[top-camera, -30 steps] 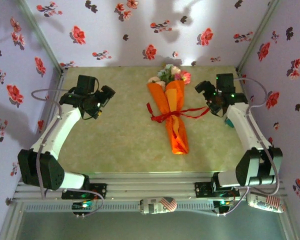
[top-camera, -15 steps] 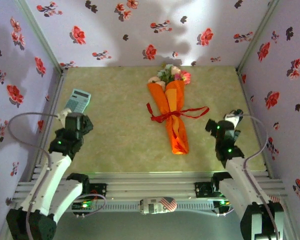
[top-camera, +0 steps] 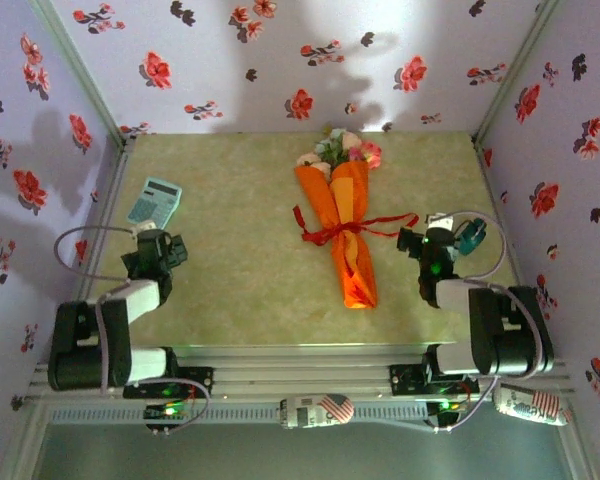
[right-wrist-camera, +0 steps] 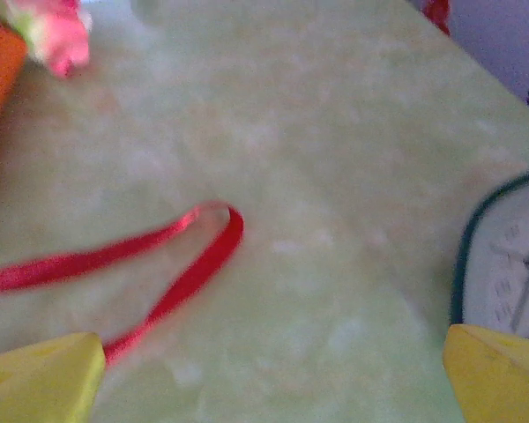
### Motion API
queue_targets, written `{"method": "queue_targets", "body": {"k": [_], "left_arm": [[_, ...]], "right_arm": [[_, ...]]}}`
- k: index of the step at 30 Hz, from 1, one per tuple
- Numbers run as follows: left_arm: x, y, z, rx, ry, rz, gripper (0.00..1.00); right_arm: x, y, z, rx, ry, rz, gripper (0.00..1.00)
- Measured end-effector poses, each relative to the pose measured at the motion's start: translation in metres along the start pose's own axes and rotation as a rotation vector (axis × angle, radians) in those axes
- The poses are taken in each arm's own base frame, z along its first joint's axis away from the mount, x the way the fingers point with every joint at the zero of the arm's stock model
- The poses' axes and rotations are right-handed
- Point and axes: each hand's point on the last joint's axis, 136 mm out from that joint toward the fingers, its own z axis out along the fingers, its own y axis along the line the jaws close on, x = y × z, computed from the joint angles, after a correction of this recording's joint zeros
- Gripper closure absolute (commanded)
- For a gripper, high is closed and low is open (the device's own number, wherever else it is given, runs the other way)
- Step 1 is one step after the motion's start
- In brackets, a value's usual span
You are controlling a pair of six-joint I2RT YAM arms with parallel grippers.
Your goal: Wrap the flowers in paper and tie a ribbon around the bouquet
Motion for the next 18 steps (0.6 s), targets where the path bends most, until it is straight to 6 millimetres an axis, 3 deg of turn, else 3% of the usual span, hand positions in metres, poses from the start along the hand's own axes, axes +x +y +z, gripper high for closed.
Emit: {"method": "queue_targets", "body": {"k": [3, 7, 8, 10, 12, 18], "left_arm": [[-0.017, -0.006, 0.012, 0.039, -0.064, -0.01, 0.0], [-0.03, -0.018, 0.004, 0.114, -0.203, -0.01, 0.0], [-0.025, -0.019, 0.003, 0.126, -0.232, -0.01, 0.0], [0.003, -0.017, 0.005, 0.128, -0.185, 0.013, 0.0], [0.011, -0.016, 0.006, 0.128, -0.164, 0.025, 0.0], [-0.044, -0.041, 0.011, 0.175, -0.265, 0.039, 0.0]], "right_arm": [[-0.004, -0.006, 0.01, -0.008, -0.059, 0.026, 0.01], [0.014, -0.006, 0.015, -0.026, -0.032, 0.026, 0.01], [0.01, -0.004, 0.015, -0.033, -0.045, 0.028, 0.01], [0.003, -0.003, 0.015, -0.038, -0.065, 0.031, 0.01], [-0.002, -0.003, 0.018, -0.032, -0.069, 0.035, 0.01], [-0.014, -0.005, 0.023, -0.009, -0.082, 0.038, 0.01]]}}
